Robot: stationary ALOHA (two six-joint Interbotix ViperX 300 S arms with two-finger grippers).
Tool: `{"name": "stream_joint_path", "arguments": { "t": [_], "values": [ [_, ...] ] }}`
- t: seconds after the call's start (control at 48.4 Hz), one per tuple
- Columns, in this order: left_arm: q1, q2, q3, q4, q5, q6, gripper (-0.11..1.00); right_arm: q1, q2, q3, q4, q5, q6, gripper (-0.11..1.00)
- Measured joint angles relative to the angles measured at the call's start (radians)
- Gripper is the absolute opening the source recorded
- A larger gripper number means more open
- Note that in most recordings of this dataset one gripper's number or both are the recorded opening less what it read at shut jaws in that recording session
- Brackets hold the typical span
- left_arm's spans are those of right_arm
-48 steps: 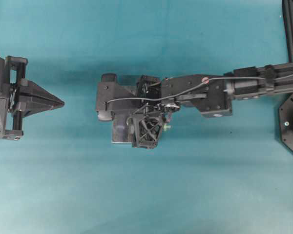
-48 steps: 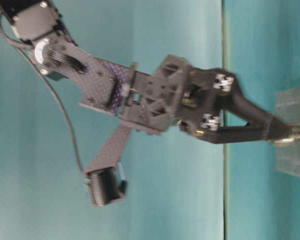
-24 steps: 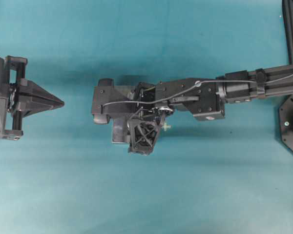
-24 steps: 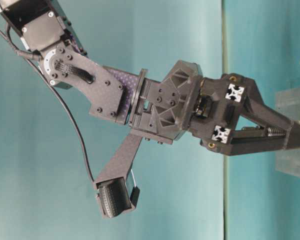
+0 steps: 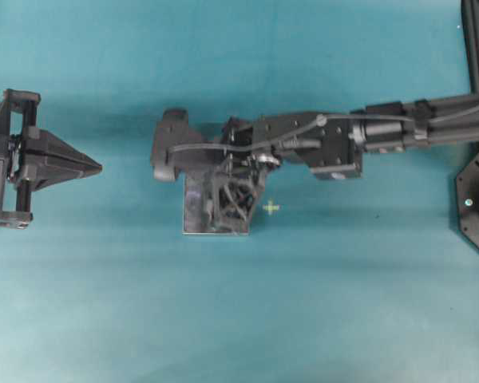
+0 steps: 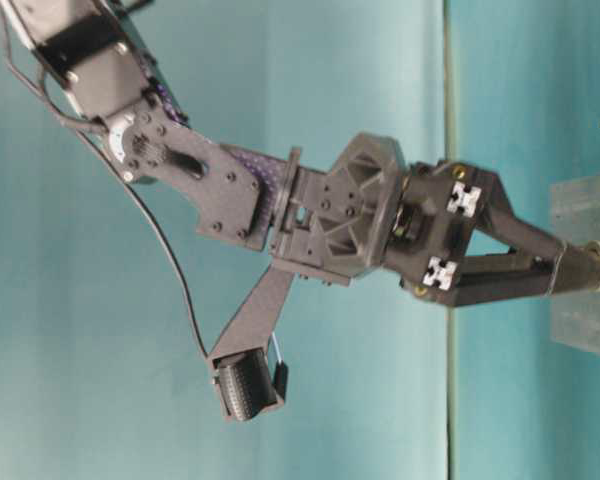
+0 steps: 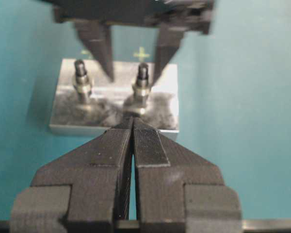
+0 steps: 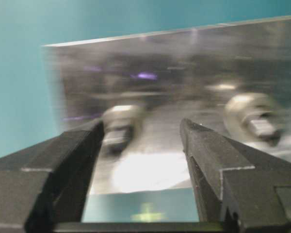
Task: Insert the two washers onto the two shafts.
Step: 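Lower the washer down onto the lower shaft with the right gripper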
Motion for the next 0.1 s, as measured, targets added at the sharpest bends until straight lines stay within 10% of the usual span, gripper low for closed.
{"name": "stream_joint_path", "arguments": {
  "t": [0.103],
  "values": [
    [0.000,0.002,0.000,0.000,0.002,0.000,0.00,0.018,0.003,-0.003,-0.005,0.005,0.000,0.67]
  ]
}}
